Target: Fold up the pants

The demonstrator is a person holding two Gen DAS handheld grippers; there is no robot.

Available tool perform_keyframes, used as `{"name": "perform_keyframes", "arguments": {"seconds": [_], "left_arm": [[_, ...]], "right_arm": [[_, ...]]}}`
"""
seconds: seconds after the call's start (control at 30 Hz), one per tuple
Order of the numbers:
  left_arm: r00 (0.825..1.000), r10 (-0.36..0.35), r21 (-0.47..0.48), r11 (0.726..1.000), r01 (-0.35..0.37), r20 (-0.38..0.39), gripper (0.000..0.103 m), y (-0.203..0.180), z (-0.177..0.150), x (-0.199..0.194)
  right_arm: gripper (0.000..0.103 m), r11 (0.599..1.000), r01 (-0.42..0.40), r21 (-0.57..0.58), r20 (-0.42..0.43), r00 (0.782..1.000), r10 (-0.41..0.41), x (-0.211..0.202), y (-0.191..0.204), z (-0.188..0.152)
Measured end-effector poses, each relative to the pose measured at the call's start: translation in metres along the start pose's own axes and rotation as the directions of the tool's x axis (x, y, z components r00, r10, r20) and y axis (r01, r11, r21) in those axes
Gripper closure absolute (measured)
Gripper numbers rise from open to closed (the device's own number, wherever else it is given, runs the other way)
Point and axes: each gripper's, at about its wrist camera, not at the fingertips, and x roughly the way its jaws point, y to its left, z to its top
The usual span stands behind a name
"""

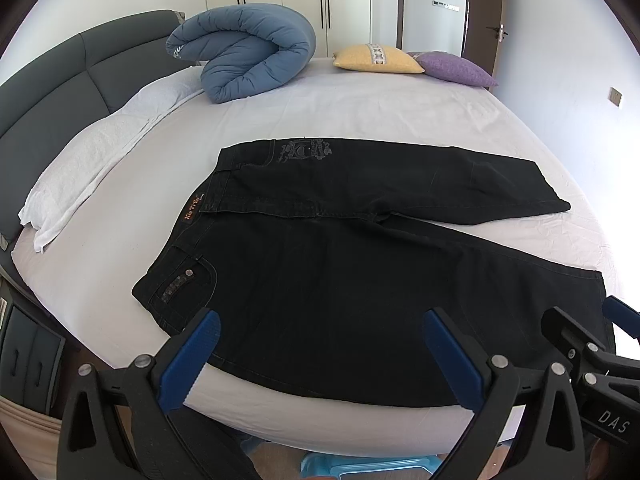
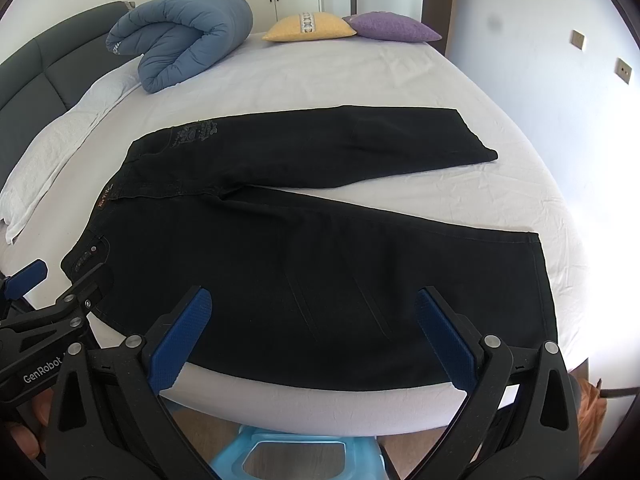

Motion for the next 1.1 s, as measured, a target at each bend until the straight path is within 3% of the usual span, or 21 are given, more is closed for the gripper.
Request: {"name": "perform_keyframes", "arguments": {"seconds": [1.1], "left_arm": [[1.0, 0.004, -0.005, 1.0, -0.004, -0.005, 0.0, 0.013, -0.011, 0.001]], "right_arm": [[0.0, 1.0, 0.0, 0.004, -0.006, 1.0, 0.0, 0.002, -0.001, -0.003]]}}
